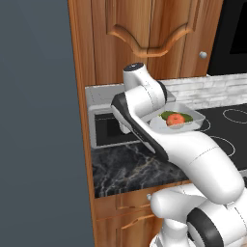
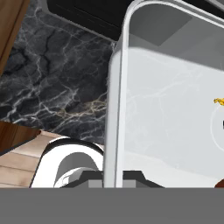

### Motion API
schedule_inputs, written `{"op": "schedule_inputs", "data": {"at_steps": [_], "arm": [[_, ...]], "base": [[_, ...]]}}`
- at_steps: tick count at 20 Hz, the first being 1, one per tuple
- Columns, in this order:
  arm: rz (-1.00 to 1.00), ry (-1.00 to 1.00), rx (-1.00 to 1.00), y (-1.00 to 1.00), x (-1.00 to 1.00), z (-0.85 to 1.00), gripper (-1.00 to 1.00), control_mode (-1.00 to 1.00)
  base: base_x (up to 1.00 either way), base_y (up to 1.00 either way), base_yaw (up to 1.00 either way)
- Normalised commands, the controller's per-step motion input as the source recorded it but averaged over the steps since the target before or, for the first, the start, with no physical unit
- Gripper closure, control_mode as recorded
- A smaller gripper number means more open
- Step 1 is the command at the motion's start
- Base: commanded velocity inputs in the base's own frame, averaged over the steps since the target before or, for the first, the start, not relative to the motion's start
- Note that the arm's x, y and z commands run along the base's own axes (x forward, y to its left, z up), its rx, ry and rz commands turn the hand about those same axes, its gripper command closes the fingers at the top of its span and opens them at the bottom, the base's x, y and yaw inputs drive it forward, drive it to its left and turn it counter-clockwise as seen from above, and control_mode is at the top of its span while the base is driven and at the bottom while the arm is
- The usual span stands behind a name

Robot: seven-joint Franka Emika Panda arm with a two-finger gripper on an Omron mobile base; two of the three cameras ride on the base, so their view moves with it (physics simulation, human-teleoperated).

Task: Take the cucumber and squash out of the freezer and place them in the tupperware container on the counter. Then put the tupperware containing the vegetables back in the freezer.

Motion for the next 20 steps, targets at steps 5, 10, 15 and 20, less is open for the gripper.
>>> {"op": "schedule_inputs", "data": {"at_steps": [5,10,15,20], "arm": [[0.13,0.0,0.0,-0.17,-0.15,0.02,1.0,-1.0],[0.21,0.0,-0.06,-0.13,-0.57,0.36,1.0,-1.0],[0.23,0.0,-0.01,-0.23,-0.74,0.45,1.0,-1.0],[0.44,-0.05,-0.01,-0.47,-0.66,0.16,1.0,-1.0]], "base": [[0.0,0.0,0.0],[0.0,0.0,0.0],[0.0,0.0,0.0],[0.0,0.0,0.0]]}}
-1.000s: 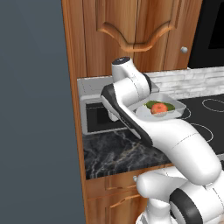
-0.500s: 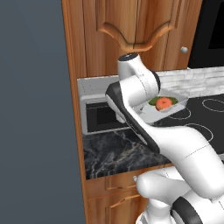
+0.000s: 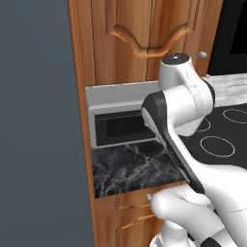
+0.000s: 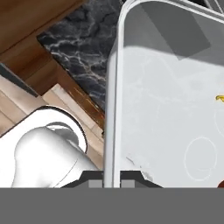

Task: Take the cucumber and squash out of the freezer and place them in the tupperware container on the counter. Then put the tupperware containing the vegetables back in the freezer.

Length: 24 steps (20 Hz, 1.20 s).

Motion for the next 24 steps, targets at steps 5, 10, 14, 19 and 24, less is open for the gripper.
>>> {"op": "schedule_inputs", "data": {"at_steps": [5,10,14,19,24], "arm": [[0.55,-0.08,0.0,-0.43,-0.42,0.16,1.0,-1.0],[0.48,-0.16,0.01,-0.38,-0.6,0.34,1.0,-1.0],[0.38,-0.08,0.0,-0.32,-0.63,0.35,1.0,-1.0],[0.1,0.0,0.0,-0.03,-0.28,0.22,1.0,-1.0],[0.0,0.0,0.0,-0.01,-0.23,0.11,1.0,-1.0]], "base": [[0.0,0.0,0.0],[0.0,0.0,0.0],[0.0,0.0,0.0],[0.0,0.0,0.0],[0.0,0.0,0.0]]}}
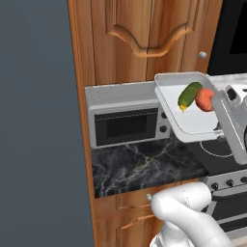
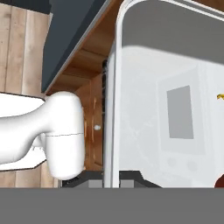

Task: Take the cucumber and squash out of the freezer and place them in the tupperware container on the counter. Then put the tupperware containing the vegetables back in the freezer.

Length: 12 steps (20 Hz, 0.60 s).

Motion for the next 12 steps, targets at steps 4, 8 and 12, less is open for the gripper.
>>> {"op": "schedule_inputs", "data": {"at_steps": [4,8,12], "arm": [[0.0,0.0,0.0,-0.03,-0.03,0.0,1.0,-1.0],[0.0,-0.01,0.0,-0.02,-0.08,0.0,1.0,-1.0],[0.0,0.0,0.0,0.0,0.0,0.0,1.0,1.0]], "base": [[0.0,0.0,0.0],[0.0,0.0,0.0],[-0.84,0.0,0.0]]}}
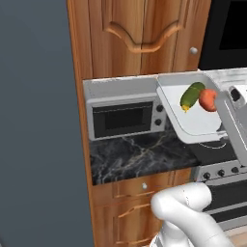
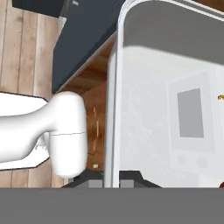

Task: Take the cucumber and squash out of the freezer and place them in the tupperware container on the counter. Then put the tupperware containing the vegetables back in the freezer.

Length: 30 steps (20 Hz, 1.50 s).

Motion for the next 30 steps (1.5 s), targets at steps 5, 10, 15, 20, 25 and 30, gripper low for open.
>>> {"op": "schedule_inputs", "data": {"at_steps": [5,10,15,20,25,30], "arm": [[0.0,0.0,0.0,0.0,0.0,0.0,1.0,1.0],[0.0,0.0,0.0,0.0,0.0,0.0,1.0,1.0],[0.0,0.0,0.0,0.0,0.0,0.0,1.0,1.0],[0.0,0.0,0.0,0.0,0.0,0.0,1.0,1.0],[0.0,0.0,0.0,0.0,0.0,0.0,1.0,1.0],[0.0,0.0,0.0,0.0,0.0,0.0,1.0,1.0]], "base": [[-0.98,0.0,0.0],[-0.53,0.24,0.0],[0.0,0.84,0.02],[0.0,0.96,0.03],[0.0,0.76,0.0],[0.0,0.71,0.0]]}}
